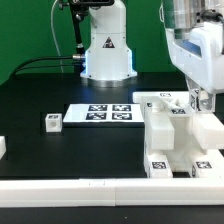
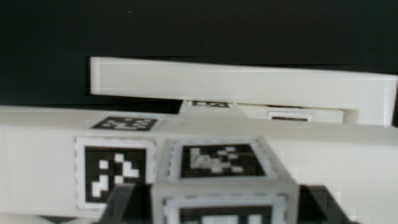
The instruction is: Assemble chair
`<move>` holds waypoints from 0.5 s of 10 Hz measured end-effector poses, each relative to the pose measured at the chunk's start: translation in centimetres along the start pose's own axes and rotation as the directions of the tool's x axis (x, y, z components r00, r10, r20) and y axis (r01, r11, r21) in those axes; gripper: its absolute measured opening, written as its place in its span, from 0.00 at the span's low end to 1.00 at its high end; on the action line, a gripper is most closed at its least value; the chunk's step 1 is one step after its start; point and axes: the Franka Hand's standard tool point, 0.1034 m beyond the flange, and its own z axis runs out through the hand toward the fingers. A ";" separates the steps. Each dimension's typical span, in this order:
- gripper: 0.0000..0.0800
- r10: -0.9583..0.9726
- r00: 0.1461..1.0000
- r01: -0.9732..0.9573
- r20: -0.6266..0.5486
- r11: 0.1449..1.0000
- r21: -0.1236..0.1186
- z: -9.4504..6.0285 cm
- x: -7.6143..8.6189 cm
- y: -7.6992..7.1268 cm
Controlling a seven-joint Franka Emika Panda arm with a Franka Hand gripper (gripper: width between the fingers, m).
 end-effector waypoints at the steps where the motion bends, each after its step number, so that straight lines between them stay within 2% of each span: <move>1: 0.46 -0.002 1.000 0.002 0.001 1.000 0.000 0.0 -0.1 0.0; 2: 0.64 -0.007 1.000 0.007 0.002 1.000 0.000 0.0 -0.1 0.0; 3: 0.76 -0.014 1.000 0.014 0.002 1.000 -0.001 0.0 -0.2 0.0; 5: 0.80 -0.111 0.994 0.111 0.002 0.994 -0.001 0.1 -0.1 0.0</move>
Offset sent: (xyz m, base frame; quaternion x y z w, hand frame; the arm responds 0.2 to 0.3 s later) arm 0.0000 0.0000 0.0000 0.0000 0.0000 0.0000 1.0000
